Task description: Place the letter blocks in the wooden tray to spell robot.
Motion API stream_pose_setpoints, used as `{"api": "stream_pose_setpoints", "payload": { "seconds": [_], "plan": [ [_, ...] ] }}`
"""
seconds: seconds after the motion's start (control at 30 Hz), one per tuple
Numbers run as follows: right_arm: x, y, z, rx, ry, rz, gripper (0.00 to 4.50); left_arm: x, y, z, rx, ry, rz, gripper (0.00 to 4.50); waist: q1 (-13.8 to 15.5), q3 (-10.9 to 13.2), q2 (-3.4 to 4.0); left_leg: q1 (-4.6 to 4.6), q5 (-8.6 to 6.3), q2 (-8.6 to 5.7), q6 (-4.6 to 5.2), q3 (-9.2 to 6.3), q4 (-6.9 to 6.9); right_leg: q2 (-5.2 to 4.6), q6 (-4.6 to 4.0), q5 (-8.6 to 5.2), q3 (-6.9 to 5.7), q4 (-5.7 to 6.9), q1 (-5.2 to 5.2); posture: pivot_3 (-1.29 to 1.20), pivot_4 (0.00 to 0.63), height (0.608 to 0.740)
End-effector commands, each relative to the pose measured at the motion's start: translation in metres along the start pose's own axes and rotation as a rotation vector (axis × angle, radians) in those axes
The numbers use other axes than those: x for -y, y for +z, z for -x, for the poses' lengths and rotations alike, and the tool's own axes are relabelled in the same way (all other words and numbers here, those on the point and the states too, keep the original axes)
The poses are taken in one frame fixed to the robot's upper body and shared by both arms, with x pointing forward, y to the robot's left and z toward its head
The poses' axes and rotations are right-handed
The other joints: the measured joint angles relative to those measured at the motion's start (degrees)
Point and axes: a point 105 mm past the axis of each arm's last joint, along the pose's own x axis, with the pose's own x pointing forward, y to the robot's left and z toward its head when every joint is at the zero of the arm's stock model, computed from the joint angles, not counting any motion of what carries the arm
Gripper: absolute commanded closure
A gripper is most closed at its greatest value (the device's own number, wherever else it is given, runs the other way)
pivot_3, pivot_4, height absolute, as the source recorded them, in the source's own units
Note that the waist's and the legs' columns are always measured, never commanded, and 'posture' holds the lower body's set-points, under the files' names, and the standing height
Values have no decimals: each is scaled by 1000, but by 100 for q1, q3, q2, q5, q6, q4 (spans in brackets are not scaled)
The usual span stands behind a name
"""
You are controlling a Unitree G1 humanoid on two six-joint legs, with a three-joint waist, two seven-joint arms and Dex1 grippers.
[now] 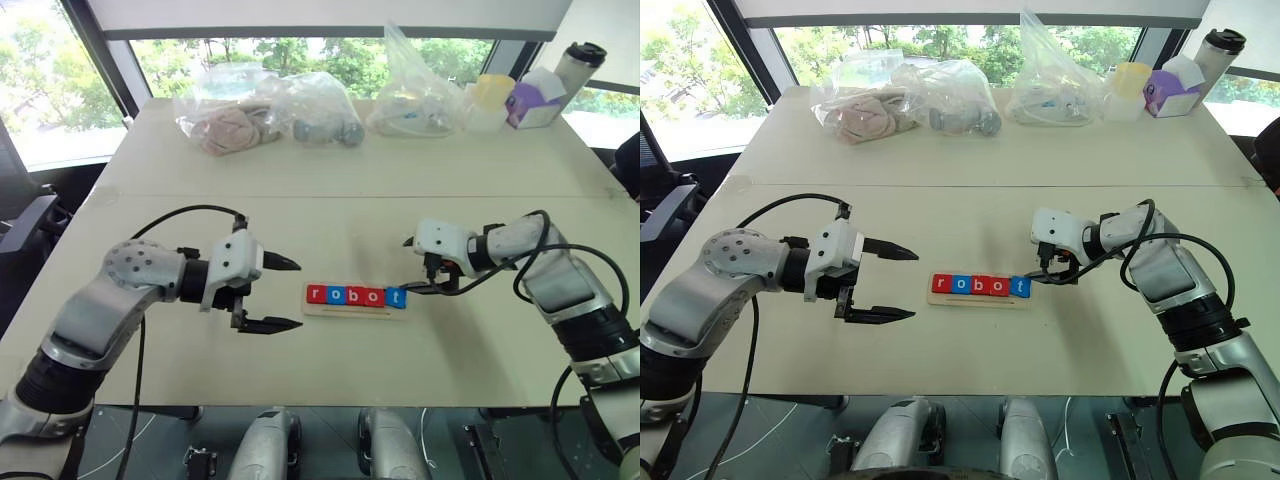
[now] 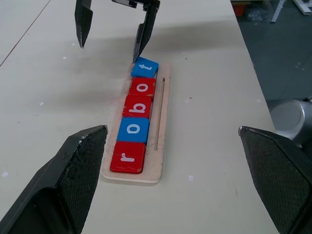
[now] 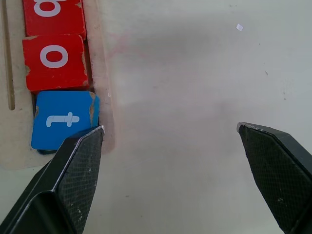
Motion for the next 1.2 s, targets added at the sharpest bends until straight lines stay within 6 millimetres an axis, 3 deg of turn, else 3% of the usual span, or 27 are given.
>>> {"api": "stream_pose_setpoints", "payload": {
  "seconds": [0.03, 0.33, 1.2],
  "plan": [
    [6, 12, 9, 32, -35, 34, 11, -2, 11, 1, 18, 5, -51, 0, 0, 0, 0, 0, 0, 0, 0, 0, 0, 0, 0, 0, 0, 0, 0, 0, 150, 740],
    [14, 16, 5, 43, -76, 56, 11, -1, 11, 2, 17, 3, -50, 0, -2, 0, 0, 0, 0, 0, 0, 0, 0, 0, 0, 0, 0, 0, 0, 0, 150, 740],
    [-4, 22, -8, 64, 22, 62, 11, 0, 12, 1, 21, 12, -47, 0, 3, 0, 0, 0, 0, 0, 0, 0, 0, 0, 0, 0, 0, 0, 0, 0, 150, 740]
  ]
}}
